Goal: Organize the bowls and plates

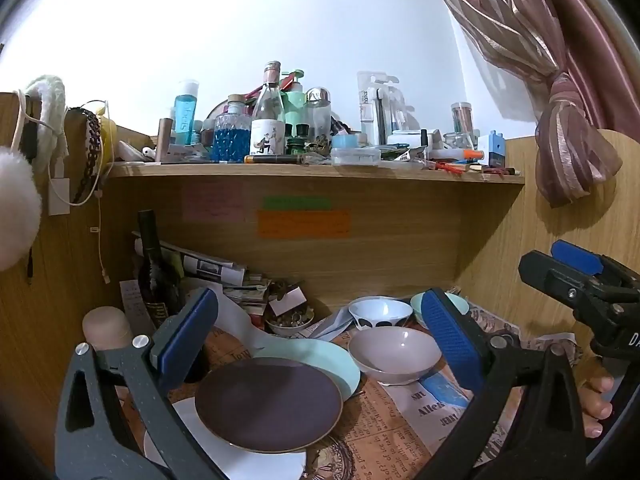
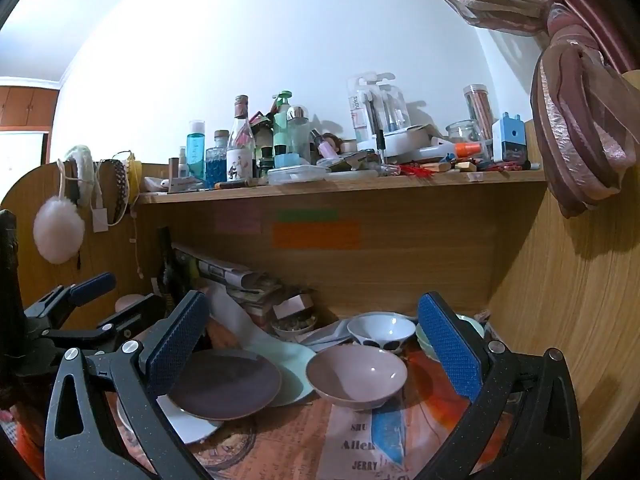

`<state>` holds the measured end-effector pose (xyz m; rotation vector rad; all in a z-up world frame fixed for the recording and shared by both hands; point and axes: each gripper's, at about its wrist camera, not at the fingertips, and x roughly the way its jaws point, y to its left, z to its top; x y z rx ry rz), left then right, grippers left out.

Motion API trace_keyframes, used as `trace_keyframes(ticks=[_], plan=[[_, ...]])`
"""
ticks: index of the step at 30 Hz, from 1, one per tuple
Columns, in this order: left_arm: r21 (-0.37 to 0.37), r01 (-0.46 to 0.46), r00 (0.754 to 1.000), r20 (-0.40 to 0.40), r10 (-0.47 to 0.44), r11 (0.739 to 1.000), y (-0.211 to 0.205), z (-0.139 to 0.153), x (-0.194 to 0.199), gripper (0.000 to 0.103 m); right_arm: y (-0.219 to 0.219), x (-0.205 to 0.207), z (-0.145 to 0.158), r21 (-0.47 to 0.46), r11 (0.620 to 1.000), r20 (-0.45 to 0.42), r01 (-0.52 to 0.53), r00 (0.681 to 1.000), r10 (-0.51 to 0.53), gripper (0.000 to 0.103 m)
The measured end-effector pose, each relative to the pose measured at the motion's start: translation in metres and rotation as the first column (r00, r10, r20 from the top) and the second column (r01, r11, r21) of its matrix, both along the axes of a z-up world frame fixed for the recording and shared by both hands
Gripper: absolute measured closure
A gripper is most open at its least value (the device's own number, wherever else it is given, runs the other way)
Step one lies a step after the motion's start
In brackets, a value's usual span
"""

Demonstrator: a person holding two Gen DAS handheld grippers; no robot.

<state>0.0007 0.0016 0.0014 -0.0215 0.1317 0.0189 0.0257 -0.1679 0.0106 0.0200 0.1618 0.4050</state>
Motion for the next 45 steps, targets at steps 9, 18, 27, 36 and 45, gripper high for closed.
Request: trace_keyframes(ticks=[9, 18, 27, 36, 45], plan=[[0.005, 0.002, 1.0, 0.003, -0.002, 1.0, -0.001, 0.0008, 0.0018, 0.0, -0.0002, -0.0005, 0.0, 0.002, 1.0, 0.006, -0.001, 1.0, 0.001, 0.0], [0.005, 0.003, 1.0, 0.004, -0.003, 1.0, -0.0008, 0.0013, 0.0023, 0.0, 0.0013, -0.0015, 0.0011, 0.002, 1.0, 0.009, -0.005, 1.0, 0.005, 0.0], [0.01, -0.002, 1.0, 0.008, 0.002, 1.0, -0.0032, 0.0011, 0.002, 0.0, 0.0042, -0.0033, 0.0032, 0.005, 1.0, 0.017, -0.011, 1.0, 0.011, 0.0], [0.01, -0.003, 1.0, 0.008, 0.003, 1.0, -0.0045, 0.0013, 0.0022, 0.0, 0.0052, -0.0062, 0.0032, 0.003, 1.0, 0.028, -0.019, 0.999, 0.019, 0.0], [0.009, -0.002, 1.0, 0.011, 0.002, 1.0, -0.0043, 0.0008, 0.002, 0.0, 0.0063, -0.0068, 0.0039, 0.005, 1.0, 0.031, -0.02, 0.999, 0.02, 0.0]])
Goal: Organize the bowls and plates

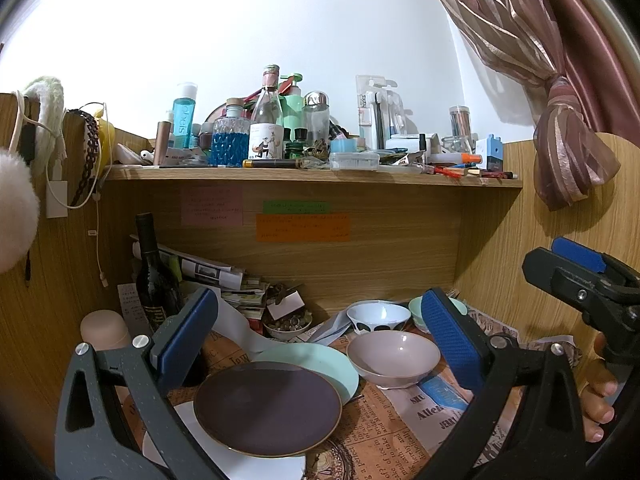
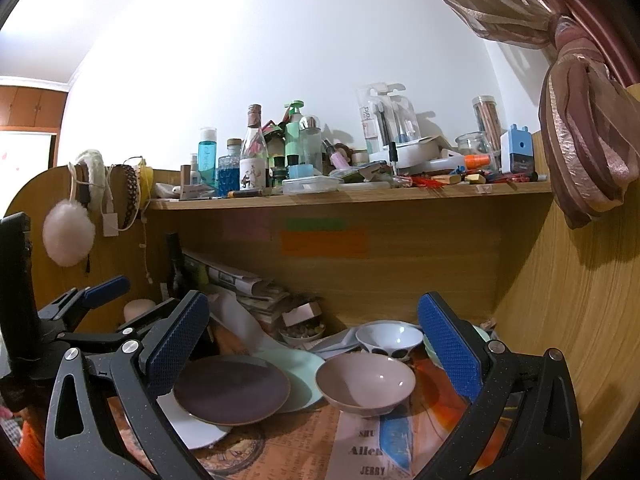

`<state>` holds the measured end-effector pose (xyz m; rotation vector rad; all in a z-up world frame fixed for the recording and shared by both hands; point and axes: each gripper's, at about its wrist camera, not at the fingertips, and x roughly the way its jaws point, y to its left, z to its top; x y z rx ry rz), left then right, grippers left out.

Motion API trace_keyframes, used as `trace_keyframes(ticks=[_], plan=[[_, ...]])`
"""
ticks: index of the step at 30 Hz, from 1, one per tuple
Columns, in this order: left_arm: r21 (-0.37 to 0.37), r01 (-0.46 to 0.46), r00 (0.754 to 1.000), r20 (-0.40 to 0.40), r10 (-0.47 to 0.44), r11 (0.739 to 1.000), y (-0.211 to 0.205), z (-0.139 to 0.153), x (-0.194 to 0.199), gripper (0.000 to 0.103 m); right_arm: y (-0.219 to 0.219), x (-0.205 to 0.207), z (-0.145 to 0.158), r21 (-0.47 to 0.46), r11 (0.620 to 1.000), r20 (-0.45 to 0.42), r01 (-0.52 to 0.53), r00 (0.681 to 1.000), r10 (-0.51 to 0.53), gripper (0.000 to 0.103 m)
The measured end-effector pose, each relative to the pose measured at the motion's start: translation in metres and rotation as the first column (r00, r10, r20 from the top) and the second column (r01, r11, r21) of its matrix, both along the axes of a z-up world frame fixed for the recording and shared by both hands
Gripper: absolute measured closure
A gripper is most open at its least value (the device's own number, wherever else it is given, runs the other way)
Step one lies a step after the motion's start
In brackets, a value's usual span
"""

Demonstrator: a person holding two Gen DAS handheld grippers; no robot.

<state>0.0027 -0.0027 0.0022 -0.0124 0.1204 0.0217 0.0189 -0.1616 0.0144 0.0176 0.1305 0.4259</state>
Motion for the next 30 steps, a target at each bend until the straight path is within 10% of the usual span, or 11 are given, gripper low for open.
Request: trace_keyframes(ticks=[30], plan=[[0.0, -0.021, 1.0, -0.013, 0.021, 1.0, -0.001, -0.004, 0.009, 0.0, 0.004, 0.011, -0.013, 0.006, 1.0, -0.017, -0.012, 1.0, 0.012, 0.0]])
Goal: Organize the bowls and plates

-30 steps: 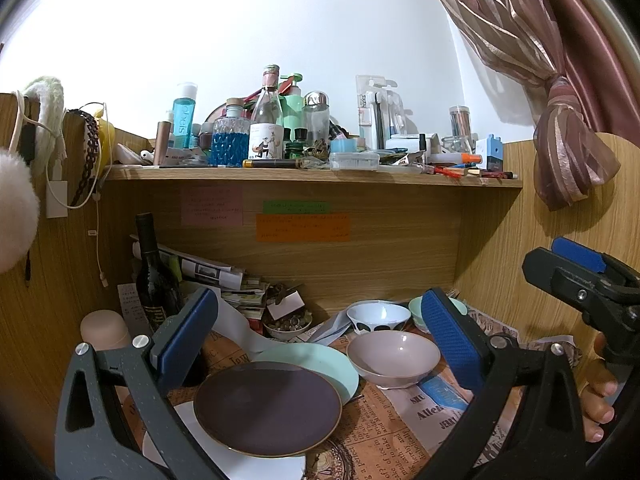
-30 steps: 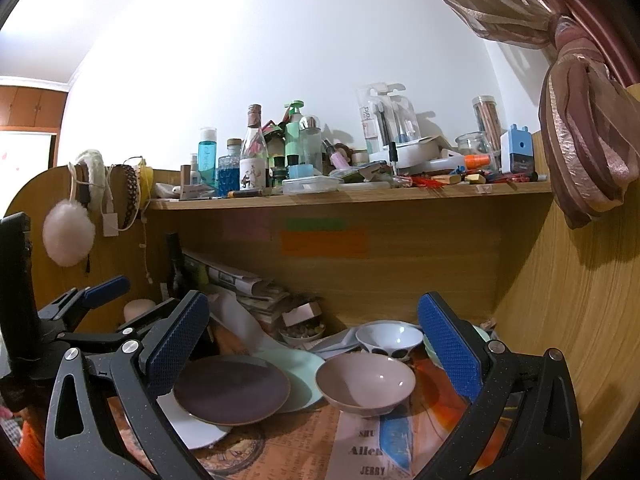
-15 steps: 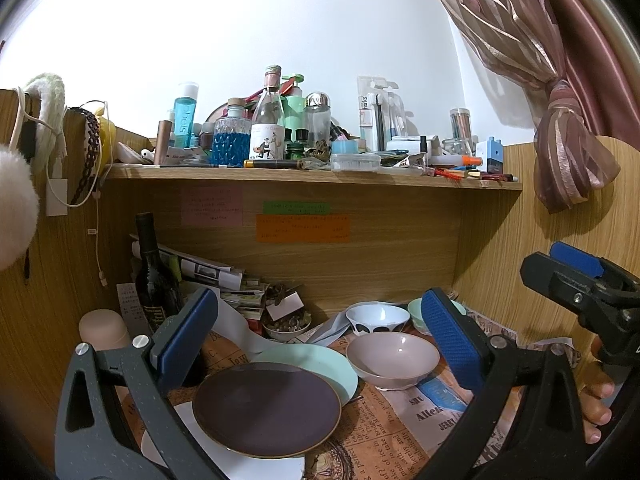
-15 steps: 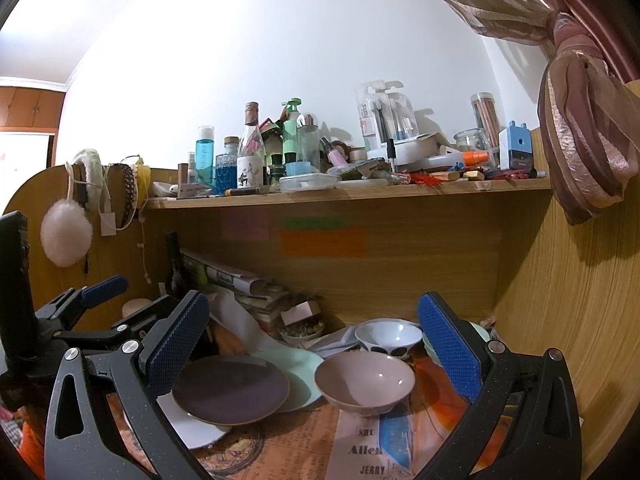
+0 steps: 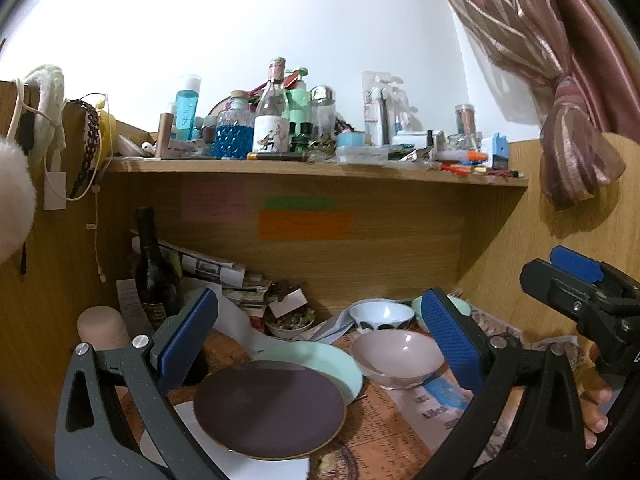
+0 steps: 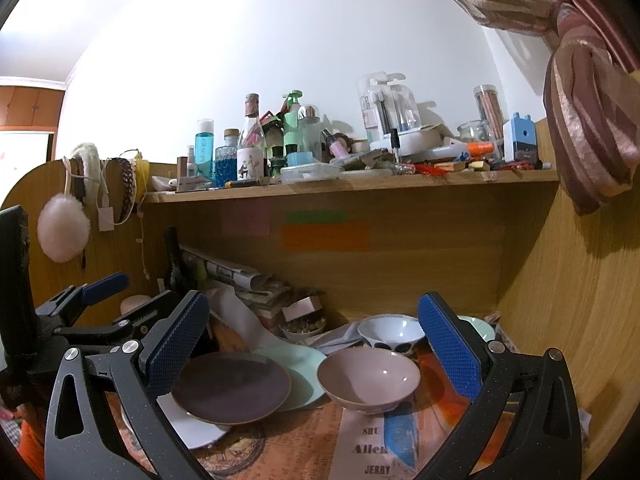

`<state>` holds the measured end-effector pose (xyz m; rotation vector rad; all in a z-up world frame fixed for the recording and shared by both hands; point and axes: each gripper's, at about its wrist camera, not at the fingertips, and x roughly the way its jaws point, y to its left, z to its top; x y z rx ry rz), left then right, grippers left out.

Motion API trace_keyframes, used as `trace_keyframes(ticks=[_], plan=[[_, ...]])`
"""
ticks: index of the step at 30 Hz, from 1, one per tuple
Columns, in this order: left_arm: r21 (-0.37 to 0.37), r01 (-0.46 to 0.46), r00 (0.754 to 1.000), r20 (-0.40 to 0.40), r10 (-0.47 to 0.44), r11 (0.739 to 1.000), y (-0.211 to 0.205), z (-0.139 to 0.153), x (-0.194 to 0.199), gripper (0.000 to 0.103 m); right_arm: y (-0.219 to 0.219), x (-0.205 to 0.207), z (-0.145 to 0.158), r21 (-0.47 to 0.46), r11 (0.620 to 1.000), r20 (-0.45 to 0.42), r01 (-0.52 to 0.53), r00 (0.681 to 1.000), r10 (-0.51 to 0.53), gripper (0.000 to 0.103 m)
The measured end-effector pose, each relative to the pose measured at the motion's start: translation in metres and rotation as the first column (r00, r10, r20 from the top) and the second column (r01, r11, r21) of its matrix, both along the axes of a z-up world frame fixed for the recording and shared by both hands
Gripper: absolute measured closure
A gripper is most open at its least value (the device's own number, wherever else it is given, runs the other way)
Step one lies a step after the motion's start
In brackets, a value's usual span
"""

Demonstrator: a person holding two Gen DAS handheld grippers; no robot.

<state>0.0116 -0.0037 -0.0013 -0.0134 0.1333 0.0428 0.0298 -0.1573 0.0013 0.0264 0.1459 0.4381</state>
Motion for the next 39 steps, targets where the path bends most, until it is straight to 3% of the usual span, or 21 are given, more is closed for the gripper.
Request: trace_keyframes(ticks=[3, 15, 18, 22, 28, 35, 37, 39], plan=[[0.003, -0.007, 0.999, -0.031, 0.007, 1.0, 0.006, -0.006, 0.006, 0.0, 0.001, 0.004, -0.012, 0.022, 0.998, 0.009, -0.056, 0.998, 0.056, 0.0], [-0.034, -0.053, 0.975, -0.216, 0.044, 0.998, 0.067, -0.055, 0.027, 0.0, 0.038, 0.059, -0.071, -0.059, 0.993, -0.234, -0.101, 0.969, 0.085, 0.0], [-0.049, -0.076, 0.962, -0.267, 0.06, 0.996, 0.083, -0.068, 0.035, 0.001, 0.049, 0.072, -0.086, -0.091, 0.988, -0.291, -0.122, 0.952, 0.09, 0.008], [-0.058, -0.088, 0.94, -0.336, 0.063, 0.994, 0.103, -0.086, 0.049, 0.013, 0.062, 0.09, -0.106, -0.116, 0.981, -0.377, -0.153, 0.921, 0.099, 0.022], [-0.077, -0.105, 0.892, -0.447, 0.06, 0.991, 0.13, -0.109, 0.071, 0.022, 0.075, 0.113, -0.129, -0.142, 0.972, -0.482, -0.185, 0.871, 0.095, 0.048], [-0.128, -0.09, 0.838, -0.546, 0.006, 0.988, 0.153, -0.125, 0.099, 0.037, 0.089, 0.125, -0.142, -0.149, 0.963, -0.549, -0.224, 0.829, 0.108, 0.06], [-0.149, -0.072, 0.824, -0.566, -0.026, 0.986, 0.156, -0.129, 0.106, 0.052, 0.093, 0.13, -0.145, -0.143, 0.963, -0.566, -0.23, 0.817, 0.111, 0.061], [-0.163, -0.062, 0.813, -0.58, -0.045, 0.985, 0.157, -0.132, 0.112, 0.058, 0.094, 0.132, -0.149, -0.141, 0.963, -0.581, -0.228, 0.807, 0.106, 0.061]])
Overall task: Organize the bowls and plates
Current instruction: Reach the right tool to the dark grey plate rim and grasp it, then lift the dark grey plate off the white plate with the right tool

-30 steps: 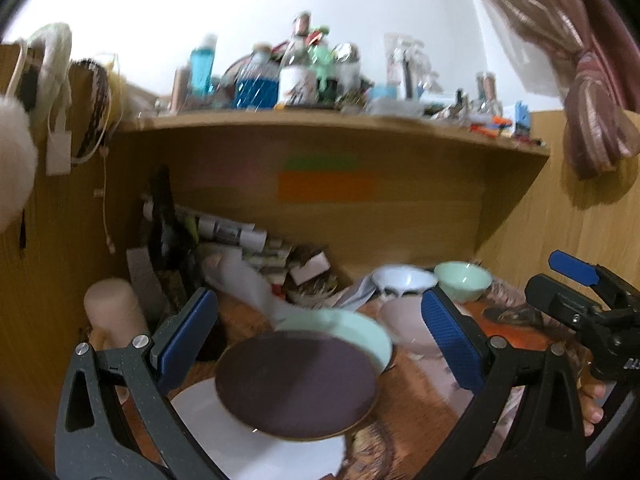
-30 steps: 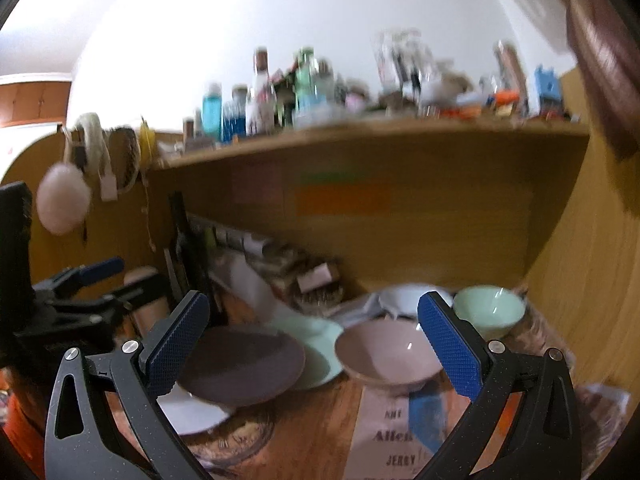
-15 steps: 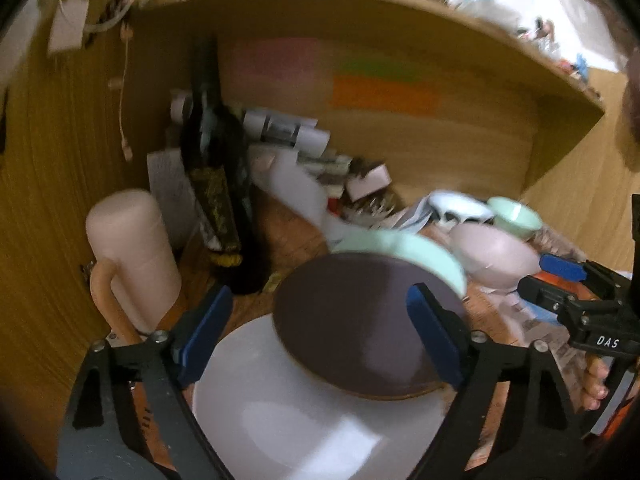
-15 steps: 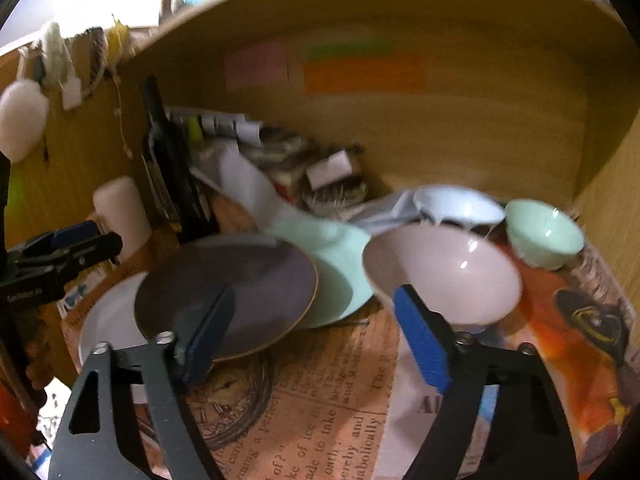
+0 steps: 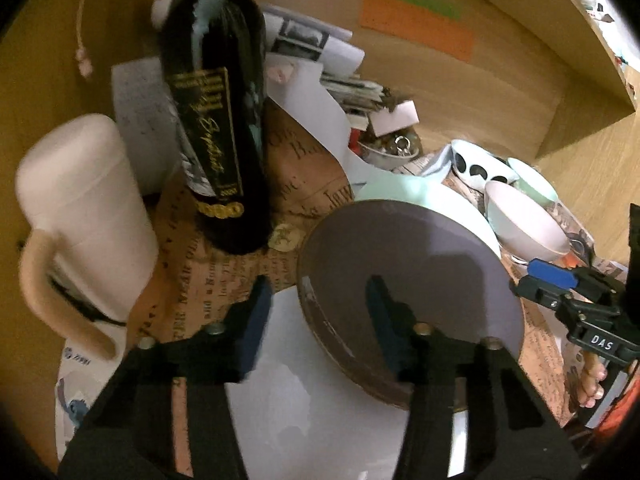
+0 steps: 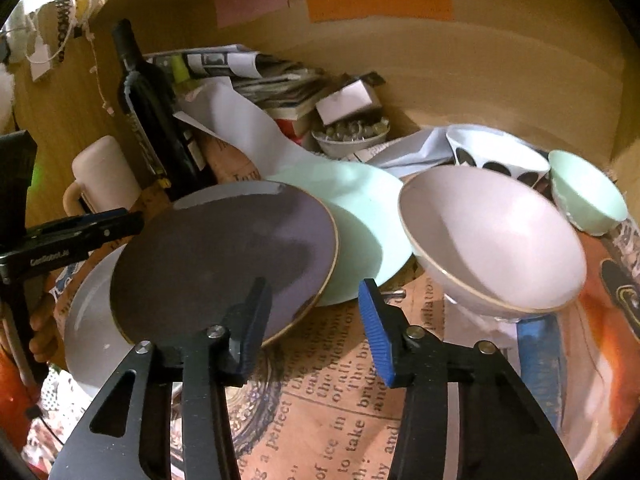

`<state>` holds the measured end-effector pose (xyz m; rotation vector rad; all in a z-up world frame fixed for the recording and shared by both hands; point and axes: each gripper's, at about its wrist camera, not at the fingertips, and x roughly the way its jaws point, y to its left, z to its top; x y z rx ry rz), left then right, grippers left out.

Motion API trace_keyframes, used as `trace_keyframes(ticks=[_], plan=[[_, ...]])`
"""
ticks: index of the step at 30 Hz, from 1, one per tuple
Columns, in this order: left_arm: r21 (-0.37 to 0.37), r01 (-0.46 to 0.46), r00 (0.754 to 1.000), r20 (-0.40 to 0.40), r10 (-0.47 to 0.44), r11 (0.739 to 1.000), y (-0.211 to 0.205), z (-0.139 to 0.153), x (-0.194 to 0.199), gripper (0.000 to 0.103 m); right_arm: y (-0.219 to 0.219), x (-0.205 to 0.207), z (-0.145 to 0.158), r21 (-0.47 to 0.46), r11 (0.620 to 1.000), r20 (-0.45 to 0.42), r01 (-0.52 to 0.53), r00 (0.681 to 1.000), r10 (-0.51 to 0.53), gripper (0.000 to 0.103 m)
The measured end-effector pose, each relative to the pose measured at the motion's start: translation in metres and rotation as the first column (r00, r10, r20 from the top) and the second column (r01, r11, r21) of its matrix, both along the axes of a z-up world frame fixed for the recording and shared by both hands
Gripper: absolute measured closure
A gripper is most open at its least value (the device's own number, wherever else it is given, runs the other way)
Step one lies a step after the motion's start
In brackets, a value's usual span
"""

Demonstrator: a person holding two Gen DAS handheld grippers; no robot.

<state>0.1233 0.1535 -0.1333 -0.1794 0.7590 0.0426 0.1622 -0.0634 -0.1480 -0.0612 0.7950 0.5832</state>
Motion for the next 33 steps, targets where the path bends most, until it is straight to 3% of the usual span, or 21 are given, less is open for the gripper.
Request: trace_keyframes(ticks=[7, 18, 22, 26, 33], plan=[[-0.017, 0.023, 0.999, -0.037, -0.024, 1.0, 0.002, -0.008, 0.011, 0.072, 0.004, 0.004, -0.006, -0.002, 1.0, -0.034, 0.002, 0.999, -0.003, 0.061], [-0.01, 0.05, 0.997, -0.056, -0.051, 0.999, 0.001, -0.01, 0.018, 0.074, 0.014, 0.005, -0.009, 0.001, 1.0, -0.054, -0.022, 0.998, 0.022, 0.066], [-0.054, 0.065, 0.992, -0.104, -0.07, 0.996, 0.004, -0.02, 0.024, 0.075, 0.014, 0.004, -0.009, -0.015, 1.0, -0.034, -0.024, 0.999, 0.023, 0.066], [-0.079, 0.064, 0.993, -0.092, -0.071, 0.995, 0.007, -0.02, 0.022, 0.077, 0.013, 0.006, -0.009, -0.017, 1.0, -0.031, -0.02, 0.999, 0.019, 0.066], [-0.006, 0.075, 0.996, -0.057, -0.075, 0.997, -0.006, -0.014, 0.015, 0.078, 0.011, 0.013, -0.011, -0.008, 1.0, -0.053, -0.005, 0.999, 0.005, 0.066]])
